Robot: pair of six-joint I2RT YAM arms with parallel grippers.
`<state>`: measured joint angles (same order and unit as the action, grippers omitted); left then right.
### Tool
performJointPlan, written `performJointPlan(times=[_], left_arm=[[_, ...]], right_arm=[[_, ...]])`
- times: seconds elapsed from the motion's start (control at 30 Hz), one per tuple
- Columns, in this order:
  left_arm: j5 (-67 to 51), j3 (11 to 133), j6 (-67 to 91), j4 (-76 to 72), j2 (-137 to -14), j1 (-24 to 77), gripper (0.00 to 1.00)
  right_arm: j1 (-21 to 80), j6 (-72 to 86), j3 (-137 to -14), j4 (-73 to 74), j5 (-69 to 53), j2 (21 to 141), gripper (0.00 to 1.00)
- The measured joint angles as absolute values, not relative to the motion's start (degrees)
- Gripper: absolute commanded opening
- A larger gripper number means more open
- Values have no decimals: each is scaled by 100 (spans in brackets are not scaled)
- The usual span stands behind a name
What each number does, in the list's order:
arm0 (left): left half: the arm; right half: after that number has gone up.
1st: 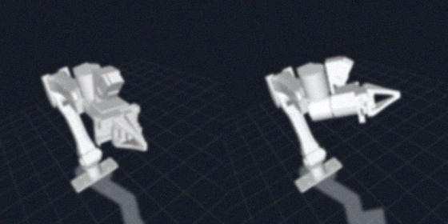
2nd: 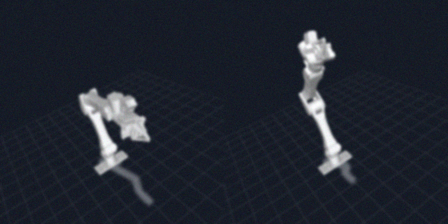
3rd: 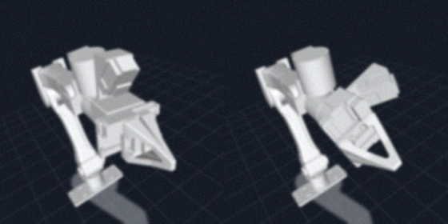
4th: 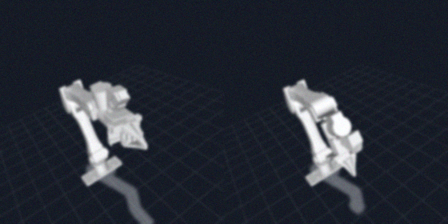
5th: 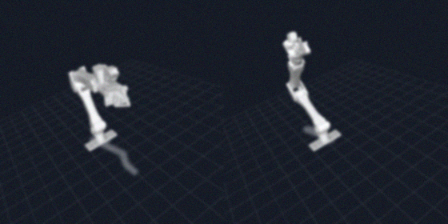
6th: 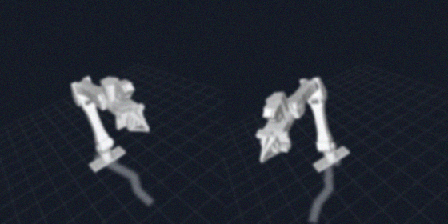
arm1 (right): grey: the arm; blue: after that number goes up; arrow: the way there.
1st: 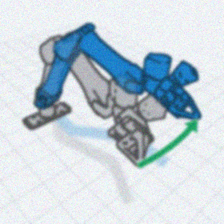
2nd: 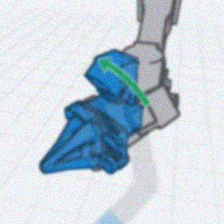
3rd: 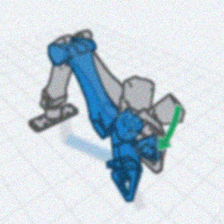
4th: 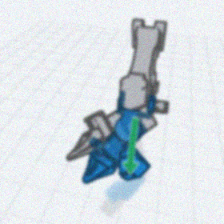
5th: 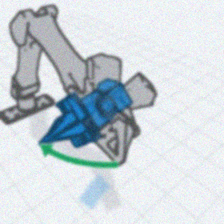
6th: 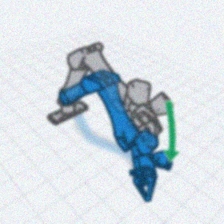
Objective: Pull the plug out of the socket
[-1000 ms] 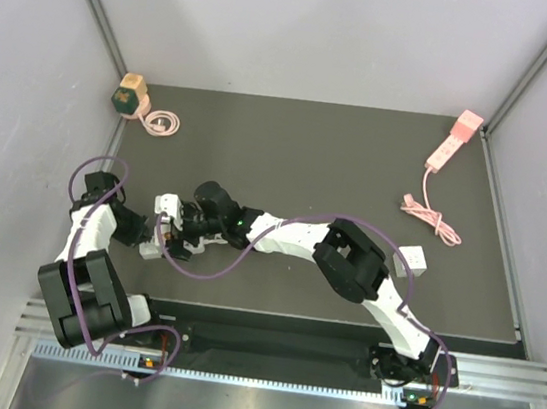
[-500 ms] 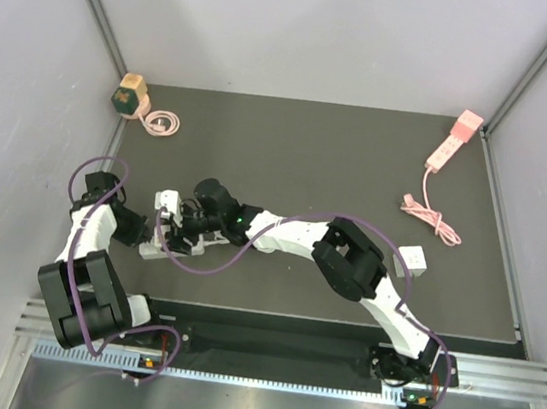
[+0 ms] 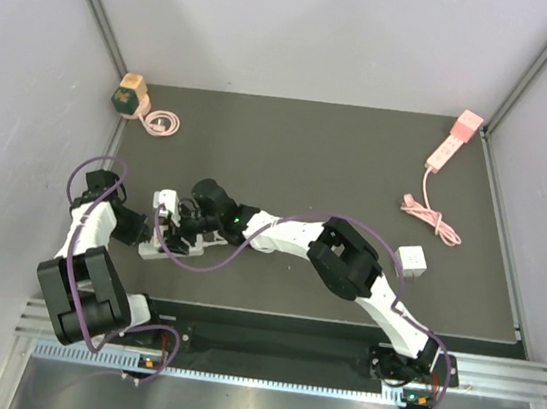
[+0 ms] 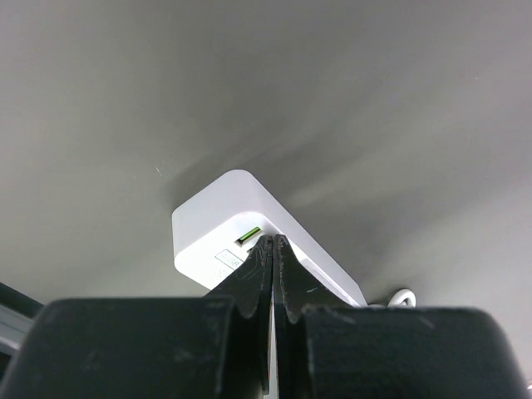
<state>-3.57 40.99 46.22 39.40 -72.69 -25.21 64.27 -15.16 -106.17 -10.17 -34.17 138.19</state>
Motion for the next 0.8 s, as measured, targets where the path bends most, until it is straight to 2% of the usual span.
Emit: performJointPlan(times=[0.07,0.1,0.17,0.53,0.8], left_arm=[[-340,4143,4650,3986,-7321,-2521,0],[-336,4152,4659,3992,-7330,-2521,0],[-305,4165,4681,4005,-7341,-2519,0],[-115,4180,4797,3997,-7308,-2460,0],[-80,4215,4630,4038,-7290,-2427,0]], right_arm=[[6427,-1490,-10630,-1015,-3424,13828,23],[6427,-1472,-10634,-1022,-3422,13830,10],[6427,-1393,-10667,-1028,-3415,13841,0],[6438,-631,-10602,-1369,-3142,13845,0],[6449,-937,-10523,-1404,-3122,13839,0]])
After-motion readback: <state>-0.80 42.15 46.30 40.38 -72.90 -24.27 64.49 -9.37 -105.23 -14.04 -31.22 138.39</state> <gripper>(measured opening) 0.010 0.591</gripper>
